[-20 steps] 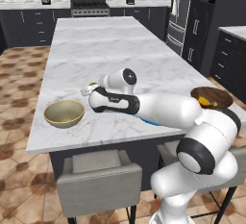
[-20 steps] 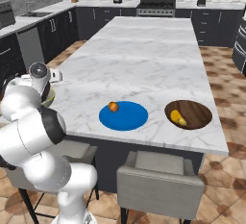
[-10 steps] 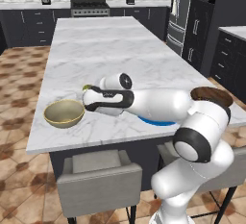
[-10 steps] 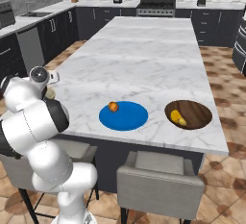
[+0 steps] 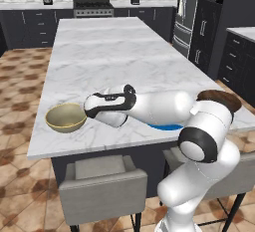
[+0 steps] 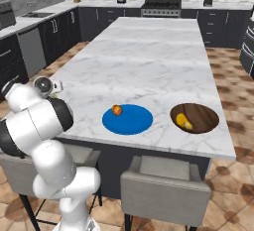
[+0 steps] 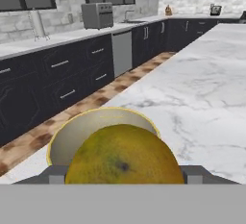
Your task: Take the fruits from the plate on the dining counter and place two fruits in each bowl.
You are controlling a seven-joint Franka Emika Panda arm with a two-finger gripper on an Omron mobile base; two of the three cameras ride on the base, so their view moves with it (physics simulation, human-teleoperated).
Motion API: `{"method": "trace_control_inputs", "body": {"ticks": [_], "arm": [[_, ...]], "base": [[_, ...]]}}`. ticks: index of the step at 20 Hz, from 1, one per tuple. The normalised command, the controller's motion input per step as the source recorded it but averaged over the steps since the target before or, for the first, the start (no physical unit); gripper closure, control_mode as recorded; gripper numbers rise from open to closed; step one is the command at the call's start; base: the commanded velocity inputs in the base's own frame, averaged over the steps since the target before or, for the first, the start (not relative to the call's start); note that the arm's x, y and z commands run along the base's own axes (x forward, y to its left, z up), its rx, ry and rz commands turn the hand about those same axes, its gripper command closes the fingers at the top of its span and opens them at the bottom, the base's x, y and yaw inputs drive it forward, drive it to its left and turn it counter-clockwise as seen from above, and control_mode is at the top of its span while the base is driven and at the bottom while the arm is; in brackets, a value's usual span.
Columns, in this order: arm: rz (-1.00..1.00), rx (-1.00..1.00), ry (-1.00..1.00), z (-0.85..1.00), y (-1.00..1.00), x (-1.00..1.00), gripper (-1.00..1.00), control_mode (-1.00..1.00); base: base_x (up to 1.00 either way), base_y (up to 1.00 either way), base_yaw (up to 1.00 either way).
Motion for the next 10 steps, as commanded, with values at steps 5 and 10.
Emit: {"method": "trace_control_inputs", "body": {"ticks": [5, 10], "arm": [[0.02, -0.05, 0.13, -0.05, 0.26, 0.00, 1.00, -1.00], [0.07, -0.14, 0.14, -0.19, 0.61, -0.09, 1.00, -1.00]], "base": [[0.00, 0.00, 0.00], [0.00, 0.00, 0.00]]}}
